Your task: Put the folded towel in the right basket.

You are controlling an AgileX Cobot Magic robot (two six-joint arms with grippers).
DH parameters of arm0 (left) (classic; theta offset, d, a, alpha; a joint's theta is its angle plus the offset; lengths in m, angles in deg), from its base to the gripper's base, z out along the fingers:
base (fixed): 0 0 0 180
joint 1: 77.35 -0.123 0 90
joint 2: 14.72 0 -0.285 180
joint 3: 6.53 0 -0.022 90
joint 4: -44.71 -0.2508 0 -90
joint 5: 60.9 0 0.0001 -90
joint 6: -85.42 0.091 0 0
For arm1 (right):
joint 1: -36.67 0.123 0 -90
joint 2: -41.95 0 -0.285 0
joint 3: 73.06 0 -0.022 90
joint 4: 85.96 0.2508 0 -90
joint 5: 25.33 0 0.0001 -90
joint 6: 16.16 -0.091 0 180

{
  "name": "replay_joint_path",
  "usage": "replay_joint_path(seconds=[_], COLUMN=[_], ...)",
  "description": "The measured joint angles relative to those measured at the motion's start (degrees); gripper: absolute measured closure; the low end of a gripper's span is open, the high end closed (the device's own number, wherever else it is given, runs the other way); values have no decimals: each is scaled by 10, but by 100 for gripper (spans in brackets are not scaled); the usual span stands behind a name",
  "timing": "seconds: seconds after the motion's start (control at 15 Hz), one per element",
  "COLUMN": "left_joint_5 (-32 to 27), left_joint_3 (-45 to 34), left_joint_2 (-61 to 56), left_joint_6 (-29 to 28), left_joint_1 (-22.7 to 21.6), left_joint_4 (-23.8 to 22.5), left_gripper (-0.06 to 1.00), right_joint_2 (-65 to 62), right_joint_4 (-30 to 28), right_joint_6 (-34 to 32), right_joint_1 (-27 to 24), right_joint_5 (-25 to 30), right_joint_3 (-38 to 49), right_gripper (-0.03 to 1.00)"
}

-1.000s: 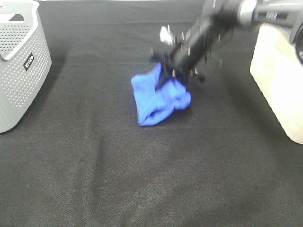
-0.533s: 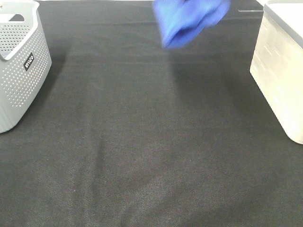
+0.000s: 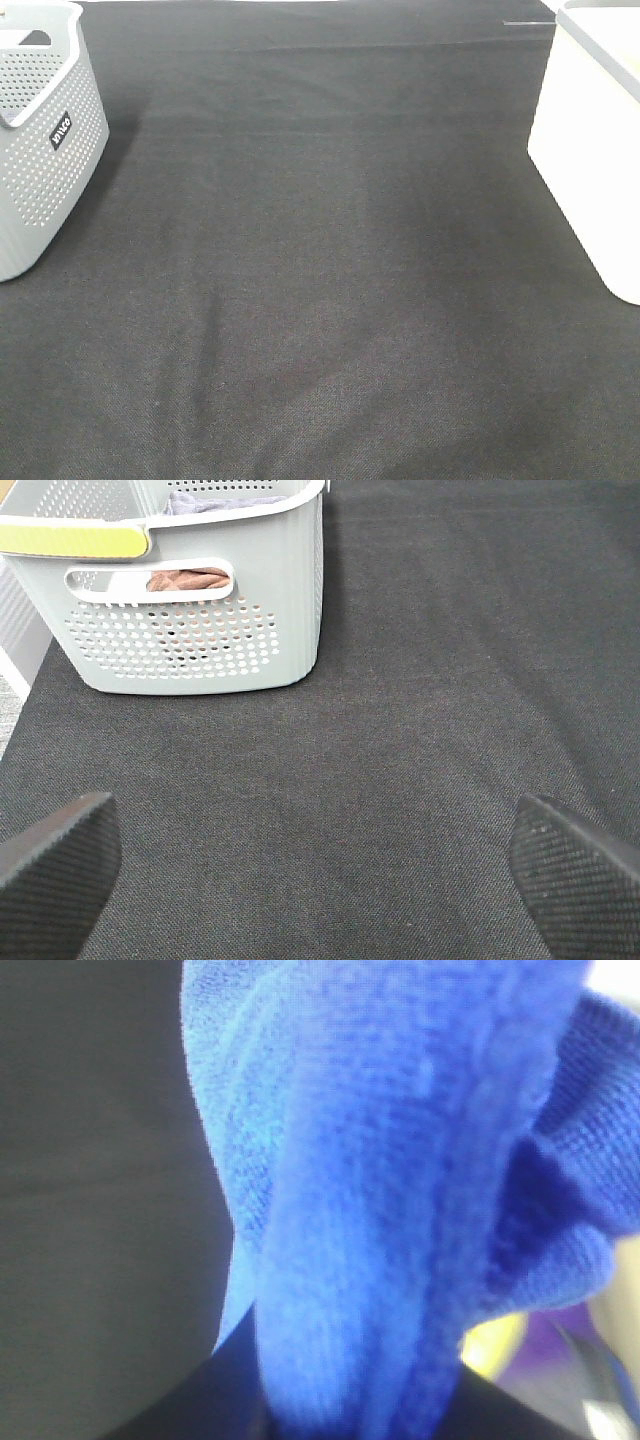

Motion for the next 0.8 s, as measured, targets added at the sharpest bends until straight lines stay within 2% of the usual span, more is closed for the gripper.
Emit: replay_joint_path(seconds=[0.07,0.13,0.33,0.4,0.53,0.6,0.67,0.8], left_joint_5=[0,0,0,0,0,0,0,0], left_joint_3=[0,0,0,0,0,0,0,0], left_joint_2=[0,0,0,0,0,0,0,0], left_joint_6=[0,0,0,0,0,0,0,0], left_joint_1=[0,0,0,0,0,0,0,0], left_joint_4=[0,0,0,0,0,0,0,0], left_gripper=[-4,-4,-4,-4,-4,-4,-4,-4], right_joint_2=[1,2,18,29,39,40,40,33], right_joint_4=[-1,-3,2,5,0,-5,-5,-10], right_joint_6=[0,0,-2,-4,1,3,3,3], right_joint_1=[-44,-60,-67,-67,-66,-65,-62,-30], right_joint_5=[1,1,5,5,6,5,5,4], right_joint_3=[43,66,121,126,127,127,127,127], right_gripper=[75,75,75,66,19,9,4,1])
